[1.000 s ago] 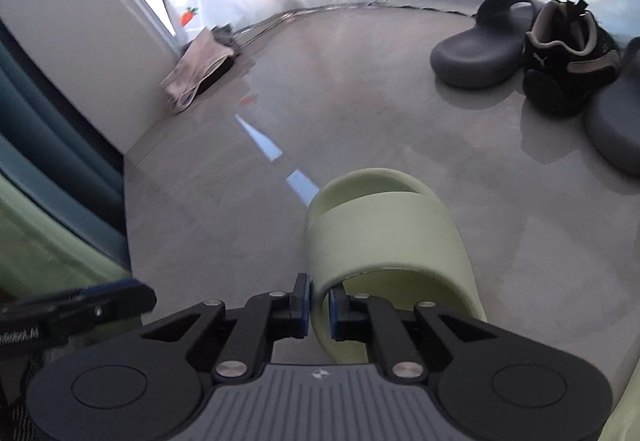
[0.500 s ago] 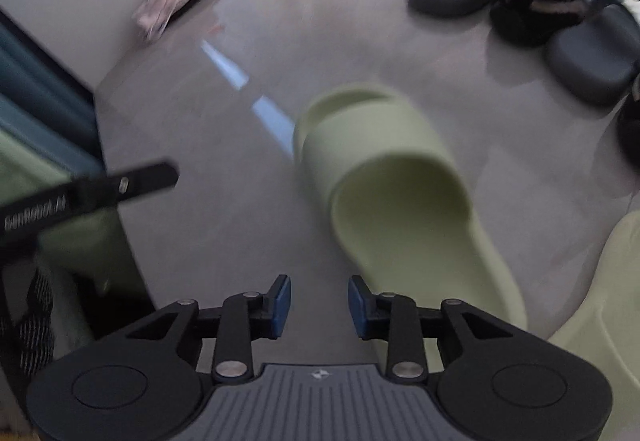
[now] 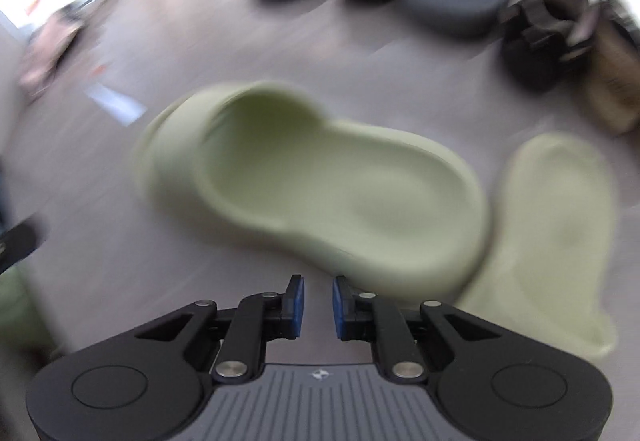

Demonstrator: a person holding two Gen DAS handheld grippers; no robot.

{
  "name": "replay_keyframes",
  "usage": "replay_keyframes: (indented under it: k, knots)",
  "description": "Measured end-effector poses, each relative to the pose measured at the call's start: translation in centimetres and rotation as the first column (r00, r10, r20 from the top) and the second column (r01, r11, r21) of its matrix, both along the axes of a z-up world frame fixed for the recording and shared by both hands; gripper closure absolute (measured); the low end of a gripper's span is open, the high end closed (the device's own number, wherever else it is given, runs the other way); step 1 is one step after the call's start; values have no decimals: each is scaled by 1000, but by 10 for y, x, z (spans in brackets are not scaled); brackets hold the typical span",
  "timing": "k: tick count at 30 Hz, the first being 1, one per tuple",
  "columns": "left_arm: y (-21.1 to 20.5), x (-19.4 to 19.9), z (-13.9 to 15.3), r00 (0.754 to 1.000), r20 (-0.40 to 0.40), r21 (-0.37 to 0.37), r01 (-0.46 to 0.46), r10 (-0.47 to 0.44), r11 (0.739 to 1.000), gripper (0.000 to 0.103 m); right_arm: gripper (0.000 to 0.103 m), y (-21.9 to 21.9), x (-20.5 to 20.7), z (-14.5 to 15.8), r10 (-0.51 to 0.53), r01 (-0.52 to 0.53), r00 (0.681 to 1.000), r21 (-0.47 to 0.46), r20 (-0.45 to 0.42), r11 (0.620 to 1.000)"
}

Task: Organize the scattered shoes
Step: 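Lift and turn the slide with the right tool while the left tool lowers its slide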

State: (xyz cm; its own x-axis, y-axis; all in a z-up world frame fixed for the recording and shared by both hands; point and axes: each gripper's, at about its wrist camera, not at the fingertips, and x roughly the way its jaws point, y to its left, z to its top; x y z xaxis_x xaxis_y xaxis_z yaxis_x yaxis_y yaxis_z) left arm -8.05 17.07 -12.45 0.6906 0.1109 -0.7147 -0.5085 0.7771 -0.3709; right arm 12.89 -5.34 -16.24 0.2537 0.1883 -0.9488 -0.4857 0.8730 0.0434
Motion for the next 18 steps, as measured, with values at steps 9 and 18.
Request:
replay_keyframes:
  k: [9, 18]
  knots:
    - [5, -1, 1, 999, 5, 11, -36, 36, 999, 55, 30, 29, -39, 35, -188, 128, 907, 177, 378, 976]
    - [0, -6, 6, 1000, 2, 40, -13, 13, 999, 55, 19, 99, -68, 11, 52, -64, 883, 10, 466, 998]
